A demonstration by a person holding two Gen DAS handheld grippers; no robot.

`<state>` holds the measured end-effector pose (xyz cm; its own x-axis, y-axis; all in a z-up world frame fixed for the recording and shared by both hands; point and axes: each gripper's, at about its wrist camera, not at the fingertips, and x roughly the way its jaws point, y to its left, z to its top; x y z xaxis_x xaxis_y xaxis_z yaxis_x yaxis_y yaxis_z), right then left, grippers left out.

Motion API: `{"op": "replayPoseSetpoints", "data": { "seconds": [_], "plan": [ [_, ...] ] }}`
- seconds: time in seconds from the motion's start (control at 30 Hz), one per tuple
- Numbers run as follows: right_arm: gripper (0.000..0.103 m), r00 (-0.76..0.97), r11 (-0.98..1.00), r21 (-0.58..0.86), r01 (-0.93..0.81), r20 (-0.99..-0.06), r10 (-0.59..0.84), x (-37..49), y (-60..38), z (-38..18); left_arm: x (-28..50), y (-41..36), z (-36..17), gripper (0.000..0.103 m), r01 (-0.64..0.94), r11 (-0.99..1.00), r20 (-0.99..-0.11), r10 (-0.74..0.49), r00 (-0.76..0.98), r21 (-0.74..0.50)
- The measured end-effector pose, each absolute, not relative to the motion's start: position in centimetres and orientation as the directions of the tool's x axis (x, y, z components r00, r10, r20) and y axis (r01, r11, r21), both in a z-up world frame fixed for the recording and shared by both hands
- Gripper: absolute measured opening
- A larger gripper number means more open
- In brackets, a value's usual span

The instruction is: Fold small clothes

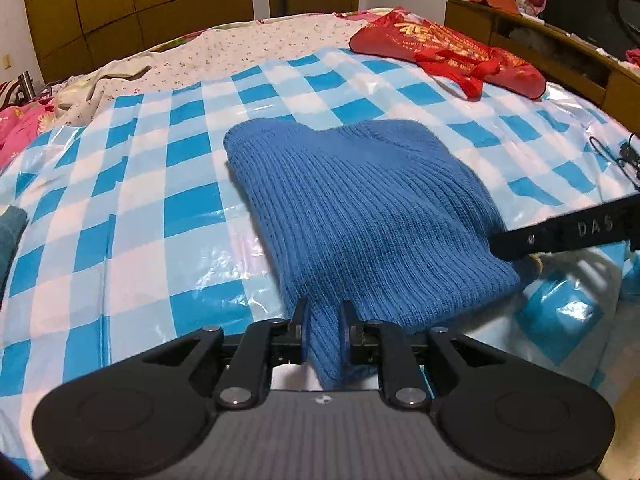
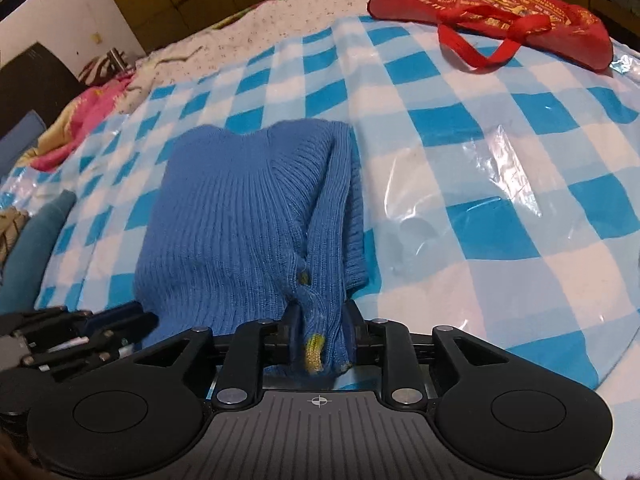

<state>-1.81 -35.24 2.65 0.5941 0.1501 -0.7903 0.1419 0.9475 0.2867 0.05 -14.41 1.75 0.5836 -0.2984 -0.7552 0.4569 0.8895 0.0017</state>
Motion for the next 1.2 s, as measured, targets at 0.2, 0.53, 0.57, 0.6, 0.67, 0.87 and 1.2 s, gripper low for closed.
{"op": "replayPoseSetpoints", "data": {
  "seconds": [0.2,0.53,0.57,0.6,0.67,0.87,1.2],
  "plan": [
    [0.030,0.618,0.932,0.326,0.155,-0.769,0.166,-1.2,-36.6,3.7,1.0,-14.2,3.4,0.030,0.436,0.898,-0.735,-0.334,0.590,-0.057],
    [0.037,0.654,0.941,0.295,0.168,-0.747,0.117,-0.2,-36.7,4.7,4.1,-15.0,3.3,0.040,0.412,0.907,-0.732,-0.336,0.593,-0.083],
    [0.038,0.654,0.943,0.290,0.164,-0.747,0.116,-0.2,-36.6,4.7,4.3,-15.1,3.1,0.042,0.412,0.908,-0.737,-0.332,0.589,-0.079],
    [0.039,0.651,0.947,0.280,0.159,-0.751,0.113,-0.2,-36.5,4.6,4.4,-15.2,2.9,0.044,0.411,0.908,-0.739,-0.327,0.589,-0.074],
    [0.045,0.643,0.955,0.252,0.156,-0.760,0.096,-0.1,-36.1,4.2,4.4,-15.2,2.6,0.048,0.413,0.909,-0.742,-0.321,0.589,-0.066],
    [0.046,0.612,0.945,0.280,0.169,-0.781,0.121,0.1,-36.2,2.9,3.7,-14.2,3.1,0.048,0.407,0.910,-0.728,-0.335,0.597,-0.085],
    [0.053,0.644,0.915,0.347,0.206,-0.752,0.140,1.2,-37.9,2.8,5.1,-14.2,2.9,0.049,0.397,0.908,-0.726,-0.361,0.586,-0.132]
  ]
}}
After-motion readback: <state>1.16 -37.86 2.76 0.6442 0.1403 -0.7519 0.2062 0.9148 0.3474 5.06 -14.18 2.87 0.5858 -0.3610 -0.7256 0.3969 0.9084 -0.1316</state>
